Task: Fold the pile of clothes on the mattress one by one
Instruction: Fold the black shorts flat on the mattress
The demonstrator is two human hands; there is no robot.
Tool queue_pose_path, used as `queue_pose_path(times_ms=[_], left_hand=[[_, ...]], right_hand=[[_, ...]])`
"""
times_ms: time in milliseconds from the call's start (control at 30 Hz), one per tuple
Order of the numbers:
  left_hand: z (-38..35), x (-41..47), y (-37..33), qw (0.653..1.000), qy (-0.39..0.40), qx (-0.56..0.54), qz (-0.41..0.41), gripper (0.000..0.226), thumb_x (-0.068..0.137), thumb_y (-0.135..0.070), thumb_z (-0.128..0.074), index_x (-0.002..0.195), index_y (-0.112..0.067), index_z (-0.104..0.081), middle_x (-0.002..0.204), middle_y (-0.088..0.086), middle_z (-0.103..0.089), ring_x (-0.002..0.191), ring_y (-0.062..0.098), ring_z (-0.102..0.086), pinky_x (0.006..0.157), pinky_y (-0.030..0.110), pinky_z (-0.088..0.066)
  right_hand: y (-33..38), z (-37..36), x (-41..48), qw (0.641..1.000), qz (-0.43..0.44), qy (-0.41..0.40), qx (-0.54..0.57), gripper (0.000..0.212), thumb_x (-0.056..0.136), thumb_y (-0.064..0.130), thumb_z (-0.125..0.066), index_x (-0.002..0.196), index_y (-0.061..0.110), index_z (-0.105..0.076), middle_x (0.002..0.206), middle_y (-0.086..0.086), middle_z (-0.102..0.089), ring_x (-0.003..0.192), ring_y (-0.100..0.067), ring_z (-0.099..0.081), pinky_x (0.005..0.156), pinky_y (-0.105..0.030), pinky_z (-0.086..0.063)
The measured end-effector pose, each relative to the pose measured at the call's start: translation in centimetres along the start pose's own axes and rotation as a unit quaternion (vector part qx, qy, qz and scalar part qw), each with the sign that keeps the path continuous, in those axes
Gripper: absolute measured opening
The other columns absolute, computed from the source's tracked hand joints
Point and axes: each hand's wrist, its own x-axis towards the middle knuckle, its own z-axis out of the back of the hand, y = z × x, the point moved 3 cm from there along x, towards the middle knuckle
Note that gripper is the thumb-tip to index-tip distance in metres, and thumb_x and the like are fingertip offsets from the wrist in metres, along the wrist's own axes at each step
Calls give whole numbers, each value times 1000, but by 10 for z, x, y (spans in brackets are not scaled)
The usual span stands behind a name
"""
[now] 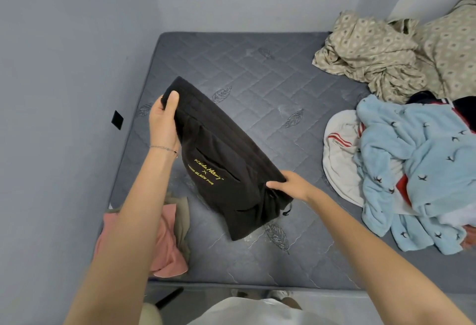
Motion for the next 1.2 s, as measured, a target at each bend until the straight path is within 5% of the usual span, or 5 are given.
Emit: queue_pose_path(times_ms=[433,633,767,900,1200], left_hand=[[32,22,47,953,-23,301,-27,39,98,-19,-52,64,-18,-33,64,-3,-25,58,5,-22,52,19,-21],[36,24,66,932,-61,358,-8,26,97,-20,-53,73,-12,-48,69,2,-42,64,10,-37,64,32,-38],[10,17,77,838,112,526,-91,54,88,-17,-66,137,-8,-46,139,11,-49,128,23,-44,110,40,-33],[-47,-13,104,778,341,505,-152,57,84,-24,-73,136,-14,-51,140,5,-51,137,24,-36,116,37,-22],[-72,-20,141,709,436,552,-51,9,93,-30,-59,85,-27,-58,78,-13,-58,74,7,-48,88,31,-35]], right_hand=[[53,81,-14,965,124,-222,-65,26,88,26,-64,76,4,-59,68,0,-53,67,-12,-46,63,-30,-38],[51,92,-20,969,133,-204,-33,28,85,25,-70,76,0,-61,64,-3,-52,65,-9,-45,62,-28,-37],[55,87,-21,971,149,-181,-49,33,83,26,-72,57,20,-53,51,15,-48,51,1,-41,51,-16,-33],[64,76,-18,964,170,-150,-138,33,84,30,-71,63,9,-58,57,0,-55,52,-5,-42,55,-25,-36],[40,82,-22,966,159,-120,-164,38,83,32,-73,53,31,-49,49,13,-51,51,-2,-46,54,-21,-36]])
